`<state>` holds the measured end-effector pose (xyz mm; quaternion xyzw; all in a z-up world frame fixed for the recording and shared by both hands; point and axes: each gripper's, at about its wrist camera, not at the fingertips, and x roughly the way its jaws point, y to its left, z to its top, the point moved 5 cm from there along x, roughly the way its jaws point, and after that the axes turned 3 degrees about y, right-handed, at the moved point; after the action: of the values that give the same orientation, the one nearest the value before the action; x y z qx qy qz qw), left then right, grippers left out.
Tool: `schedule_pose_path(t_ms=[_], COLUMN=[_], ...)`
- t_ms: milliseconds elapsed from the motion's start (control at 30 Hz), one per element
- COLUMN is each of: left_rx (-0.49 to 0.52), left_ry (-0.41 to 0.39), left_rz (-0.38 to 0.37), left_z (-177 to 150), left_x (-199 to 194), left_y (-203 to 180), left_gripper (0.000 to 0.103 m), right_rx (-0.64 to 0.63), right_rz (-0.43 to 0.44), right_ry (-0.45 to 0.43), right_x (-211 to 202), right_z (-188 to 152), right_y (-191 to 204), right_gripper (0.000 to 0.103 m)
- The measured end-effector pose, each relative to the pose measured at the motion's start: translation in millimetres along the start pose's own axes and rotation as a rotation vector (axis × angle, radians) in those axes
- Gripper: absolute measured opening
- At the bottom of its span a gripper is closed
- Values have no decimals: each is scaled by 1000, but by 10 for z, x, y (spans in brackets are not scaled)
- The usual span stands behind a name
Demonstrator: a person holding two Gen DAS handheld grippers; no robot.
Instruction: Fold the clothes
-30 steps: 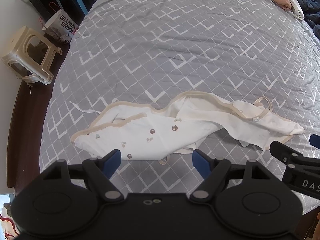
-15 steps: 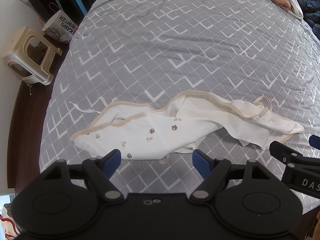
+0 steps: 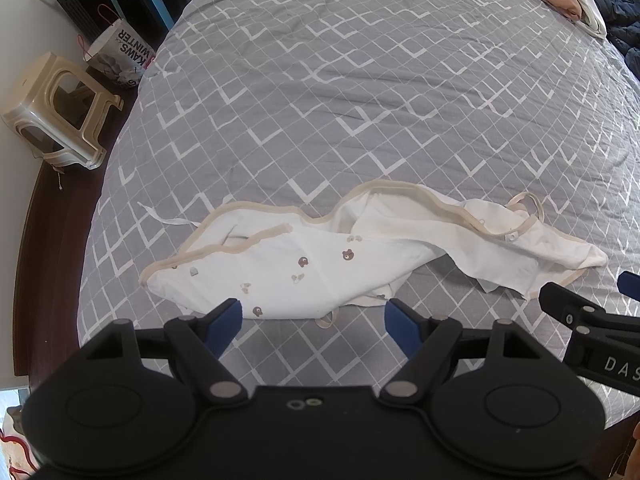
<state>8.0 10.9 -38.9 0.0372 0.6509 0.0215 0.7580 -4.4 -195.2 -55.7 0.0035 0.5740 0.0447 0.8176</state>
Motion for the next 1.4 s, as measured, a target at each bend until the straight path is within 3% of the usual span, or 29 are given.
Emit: schedule_pose_path(t_ms=[200,400,800,933,1133,1400], left_rx=[76,110,119,121,106,94], left_ry=[-45,-118,-136,-129,-125,-148], left_rz=[-16,-155,-130,-118,-126,-144], left_z=[95,261,264,257,217,325], left_x=[22,11,221,262,266,294], left_y=[-40,-115,-221,-216,-256,-299], left_gripper=[79,79,79,79,79,79], right_rx=[-53,-58,-84,-95,8,11], right_rz=[-45,5,98,84,157,67], right_ry=[-21,-74,-205,-179,-145,-137], right_x=[48,109,176,214,242,337], right_z=[34,93,166,160,103,197], right_y=[-98,-261,-263,-235,-276,-302], right_gripper=[103,103,103,103,103,103])
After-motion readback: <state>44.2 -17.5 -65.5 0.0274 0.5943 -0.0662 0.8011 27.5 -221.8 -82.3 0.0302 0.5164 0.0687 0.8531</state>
